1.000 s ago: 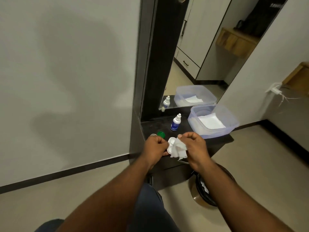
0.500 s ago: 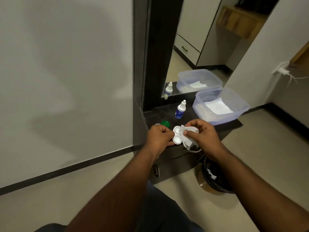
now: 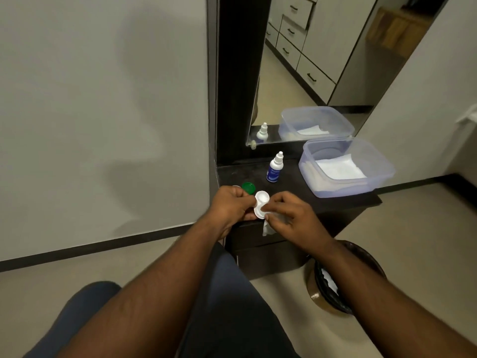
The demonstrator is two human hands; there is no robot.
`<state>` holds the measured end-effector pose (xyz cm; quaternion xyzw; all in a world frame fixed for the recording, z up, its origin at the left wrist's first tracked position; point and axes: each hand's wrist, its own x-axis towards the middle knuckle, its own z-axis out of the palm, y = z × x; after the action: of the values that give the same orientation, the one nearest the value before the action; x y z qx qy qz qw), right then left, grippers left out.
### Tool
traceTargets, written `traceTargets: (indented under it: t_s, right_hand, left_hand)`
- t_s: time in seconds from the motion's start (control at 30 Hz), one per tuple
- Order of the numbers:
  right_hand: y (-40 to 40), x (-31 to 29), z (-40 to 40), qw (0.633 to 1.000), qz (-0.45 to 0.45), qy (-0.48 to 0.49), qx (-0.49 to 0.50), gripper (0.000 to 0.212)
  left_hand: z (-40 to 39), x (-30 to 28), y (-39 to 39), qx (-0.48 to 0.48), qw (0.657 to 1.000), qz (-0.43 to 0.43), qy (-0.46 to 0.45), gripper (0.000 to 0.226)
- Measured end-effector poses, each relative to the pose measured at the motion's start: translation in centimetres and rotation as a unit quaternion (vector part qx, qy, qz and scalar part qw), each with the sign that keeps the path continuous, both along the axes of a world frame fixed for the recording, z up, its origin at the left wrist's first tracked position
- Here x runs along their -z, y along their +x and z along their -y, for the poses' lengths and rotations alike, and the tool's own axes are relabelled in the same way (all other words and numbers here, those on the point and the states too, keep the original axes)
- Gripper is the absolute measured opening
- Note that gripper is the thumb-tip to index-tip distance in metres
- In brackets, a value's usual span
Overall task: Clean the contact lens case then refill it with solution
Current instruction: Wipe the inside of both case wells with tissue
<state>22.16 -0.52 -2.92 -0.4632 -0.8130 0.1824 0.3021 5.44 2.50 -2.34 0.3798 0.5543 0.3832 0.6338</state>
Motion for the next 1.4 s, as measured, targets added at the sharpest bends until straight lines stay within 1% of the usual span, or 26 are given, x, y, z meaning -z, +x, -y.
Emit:
traceTargets:
  t_s: [0.17,0.27,0.33,0.4,0.5,0.53,0.63,0.7,0.73,0.83,0.93,1.07,1.17,1.3,1.33,1.4]
  right_hand:
    - [-0.5,-0.3,1.0,0.995,0.096,0.023,0.013,0.025]
    - [-1.3,0.0,1.9,0.988,0.137,0.044,0.063,0.023]
    - [-2.0,0.5,2.4,0.980,0.149,0.056,0.115,0.021]
    - [-2.7,0.7,2.6,0.978,0.129,0.036,0.162,0.023]
    - [-3.0,0.7,2.2,0.977,0.024,-0.048,0.209,0.025]
    - [-3.0,0.8,2.3,0.973,-0.017,-0.060,0.220,0.025]
    - [-3.4,0.8,2.8,0.958,-0.094,-0.046,0.266,0.023]
    - [-3.7,0.7,3.0,0.950,-0.115,-0.042,0.287,0.023]
    - [-3.7,0.6,2.9,0.950,-0.110,-0.038,0.290,0.023]
    - [-3.9,0.1,2.4,0.959,-0.054,-0.010,0.277,0.019]
    - [-4.4,-0.1,2.0,0.962,0.007,-0.017,0.272,0.020]
    - [-4.9,-0.1,1.4,0.956,0.009,-0.033,0.292,0.020]
    - [-4.7,0.0,0.7,0.958,0.018,-0.079,0.276,0.019]
    - [-3.5,-0.8,0.1,0.966,0.004,-0.173,0.194,0.016]
    - [-3.0,-1.3,-0.1,0.968,0.021,-0.189,0.161,0.016]
    - [-2.0,-2.5,-0.6,0.973,0.085,-0.195,0.086,0.019]
  left_hand:
    - [0.5,0.0,0.2,0.002,1.000,-0.020,0.007,0.015]
    - [0.7,0.0,0.2,0.000,0.999,-0.030,0.020,0.016]
    - [0.7,0.1,0.3,0.001,0.999,-0.038,0.030,0.020]
    - [0.7,0.2,0.3,0.001,0.998,-0.051,0.039,0.022]
    - [0.6,0.5,0.5,-0.007,0.996,-0.072,0.058,0.021]
    - [0.6,0.6,0.5,-0.009,0.995,-0.076,0.065,0.022]
    - [0.7,1.0,0.5,-0.011,0.992,-0.091,0.090,0.020]
    - [0.6,1.1,0.3,-0.004,0.992,-0.092,0.090,0.019]
    - [0.5,1.1,0.2,0.000,0.992,-0.088,0.086,0.021]
    - [0.1,1.0,0.1,0.015,0.993,-0.082,0.082,0.021]
    - [0.0,1.0,-0.1,0.033,0.994,-0.076,0.073,0.017]
    - [0.1,0.6,-0.1,0.035,0.996,-0.056,0.058,0.017]
    - [0.2,0.5,-0.2,0.036,0.996,-0.055,0.056,0.016]
    - [0.3,0.4,-0.3,0.045,0.994,-0.075,0.068,0.015]
    - [0.3,0.4,-0.2,0.044,0.993,-0.078,0.072,0.014]
    - [0.5,0.2,-0.1,0.040,0.992,-0.089,0.076,0.012]
